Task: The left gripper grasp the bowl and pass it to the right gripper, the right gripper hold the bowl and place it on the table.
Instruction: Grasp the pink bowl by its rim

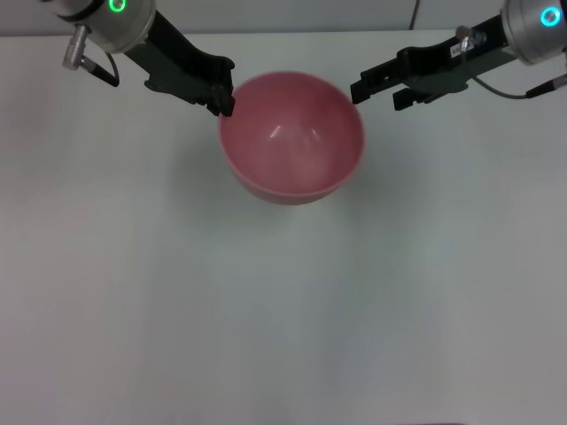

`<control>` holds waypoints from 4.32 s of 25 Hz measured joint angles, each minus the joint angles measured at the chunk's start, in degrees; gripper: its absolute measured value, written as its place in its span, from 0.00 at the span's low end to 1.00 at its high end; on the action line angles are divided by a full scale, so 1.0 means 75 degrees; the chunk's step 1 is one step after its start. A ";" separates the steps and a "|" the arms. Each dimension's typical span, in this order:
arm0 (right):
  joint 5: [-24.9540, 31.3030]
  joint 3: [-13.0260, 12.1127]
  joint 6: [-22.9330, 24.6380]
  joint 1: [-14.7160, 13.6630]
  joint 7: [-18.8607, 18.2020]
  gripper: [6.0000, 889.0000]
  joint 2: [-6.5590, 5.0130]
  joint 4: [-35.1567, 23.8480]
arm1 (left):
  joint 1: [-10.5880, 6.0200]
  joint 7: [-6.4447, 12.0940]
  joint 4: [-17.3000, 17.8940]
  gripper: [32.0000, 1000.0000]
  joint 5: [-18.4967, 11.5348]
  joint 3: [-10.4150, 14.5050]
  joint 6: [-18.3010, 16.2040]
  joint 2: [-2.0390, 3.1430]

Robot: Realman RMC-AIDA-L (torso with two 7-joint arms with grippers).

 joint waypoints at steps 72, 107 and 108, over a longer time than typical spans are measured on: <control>-0.0093 -0.1029 -0.1517 0.0402 0.0175 0.23 0.0526 0.1073 | -0.0136 -0.0079 -0.0050 0.03 -0.0034 -0.0054 0.0067 -0.0019; 0.0009 -0.0923 -0.1648 0.0275 -0.0007 0.10 0.0550 0.1075 | -0.0096 -0.0224 -0.0173 0.05 0.0017 -0.0041 0.0087 0.0031; 0.0037 -0.0923 -0.1647 0.0274 -0.0007 0.10 0.0550 0.1075 | -0.0096 -0.0255 -0.0191 0.07 0.0019 -0.0043 0.0091 0.0042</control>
